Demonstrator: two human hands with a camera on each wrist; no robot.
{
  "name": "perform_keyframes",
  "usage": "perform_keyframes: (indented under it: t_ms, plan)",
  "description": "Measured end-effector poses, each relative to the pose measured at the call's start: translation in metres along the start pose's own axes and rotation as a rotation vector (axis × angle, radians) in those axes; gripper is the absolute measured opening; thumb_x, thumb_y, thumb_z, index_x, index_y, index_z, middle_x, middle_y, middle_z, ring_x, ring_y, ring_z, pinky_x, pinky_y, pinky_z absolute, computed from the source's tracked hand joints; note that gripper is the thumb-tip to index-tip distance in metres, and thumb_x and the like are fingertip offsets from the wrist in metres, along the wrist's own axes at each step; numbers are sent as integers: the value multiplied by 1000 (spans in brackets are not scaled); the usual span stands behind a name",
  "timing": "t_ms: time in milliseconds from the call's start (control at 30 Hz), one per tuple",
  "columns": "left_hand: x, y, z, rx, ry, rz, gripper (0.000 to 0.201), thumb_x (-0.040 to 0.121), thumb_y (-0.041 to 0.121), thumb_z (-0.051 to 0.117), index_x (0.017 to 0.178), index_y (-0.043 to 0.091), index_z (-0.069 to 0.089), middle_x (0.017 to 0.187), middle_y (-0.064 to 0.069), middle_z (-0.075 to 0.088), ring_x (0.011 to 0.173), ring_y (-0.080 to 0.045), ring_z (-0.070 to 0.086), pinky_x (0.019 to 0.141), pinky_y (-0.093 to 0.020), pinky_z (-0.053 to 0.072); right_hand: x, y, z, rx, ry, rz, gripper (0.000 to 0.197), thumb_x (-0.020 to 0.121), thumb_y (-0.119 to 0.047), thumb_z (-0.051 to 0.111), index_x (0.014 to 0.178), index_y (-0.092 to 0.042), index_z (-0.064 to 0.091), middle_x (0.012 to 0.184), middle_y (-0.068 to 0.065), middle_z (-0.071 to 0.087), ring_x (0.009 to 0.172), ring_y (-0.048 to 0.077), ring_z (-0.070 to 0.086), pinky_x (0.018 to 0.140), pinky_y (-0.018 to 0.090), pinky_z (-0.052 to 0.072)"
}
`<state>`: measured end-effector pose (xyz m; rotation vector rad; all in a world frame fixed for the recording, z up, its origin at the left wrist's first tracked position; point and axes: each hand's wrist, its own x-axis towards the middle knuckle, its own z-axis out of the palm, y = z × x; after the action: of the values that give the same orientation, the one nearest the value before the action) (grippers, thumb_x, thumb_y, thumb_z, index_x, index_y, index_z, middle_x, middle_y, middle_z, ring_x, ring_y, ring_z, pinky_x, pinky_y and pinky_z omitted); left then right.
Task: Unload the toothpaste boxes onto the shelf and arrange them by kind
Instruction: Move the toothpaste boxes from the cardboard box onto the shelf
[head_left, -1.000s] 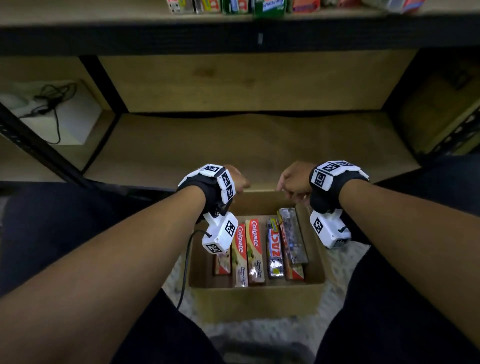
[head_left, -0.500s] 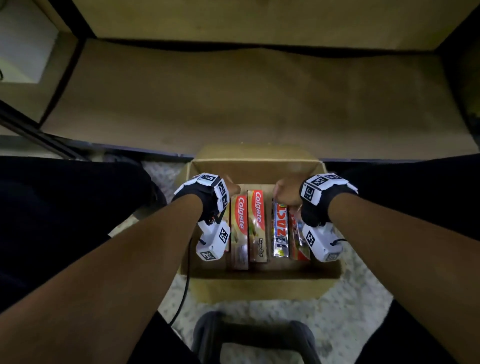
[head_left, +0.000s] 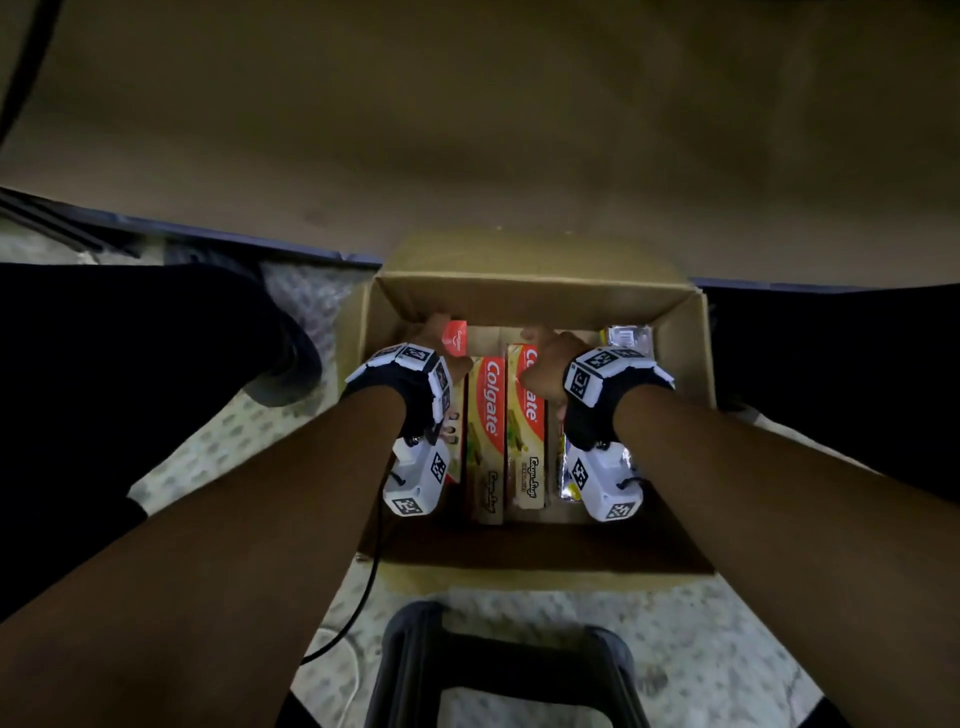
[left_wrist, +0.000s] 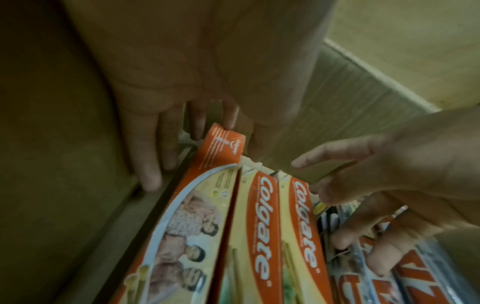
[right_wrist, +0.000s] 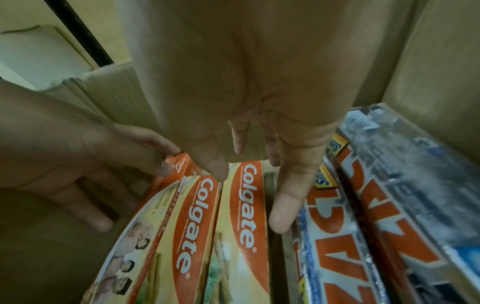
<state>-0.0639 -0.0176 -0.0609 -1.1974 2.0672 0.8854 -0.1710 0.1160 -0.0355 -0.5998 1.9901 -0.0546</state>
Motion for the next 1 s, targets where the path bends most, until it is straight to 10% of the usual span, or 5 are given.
perform_keyframes:
  t_ms: [133,300,600,767,1000]
  plan:
    - [33,-20,23,-82,36,12,80,68,59,61,135,36,24,120,-8,60,101,-35,62,89,-47,52,7,-1,7,-17,29,-30,67,93,-29,50,153,-34,21,141,13,42,117,32,54,89,35,49]
    - [4,-8,12,-11,65,20,64,83,48,63,132,28,27,108,-9,56,88,-34,61,74,-41,49,12,2,24,15,111,-15,48,91,-32,53,136,-28,38,131,15,41,109,37,54,91,40,50]
    - [9,-21,43,-7,78,-31,89,92,41,61,155,20,3,159,-13,20,139,-33,35,107,-42,36,17,-2,47,37,212,14,68,90,-45,59,142,-19,24,125,20,42,114,38,50,85,41,49]
    - [2,-24,39,-11,48,61,56,89,33,65,138,28,38,148,-7,37,135,-32,38,109,-41,37,12,2,39,209,234,5,43,84,-32,66,116,-25,39,110,9,45,88,28,56,66,27,42]
    - [-11,-28,32,-128,153,150,12,92,32,49,89,23,42,78,-7,52,65,-28,54,60,-31,43,-4,12,43,449,310,-53,35,70,-26,69,92,-31,43,81,9,60,53,20,52,47,26,40]
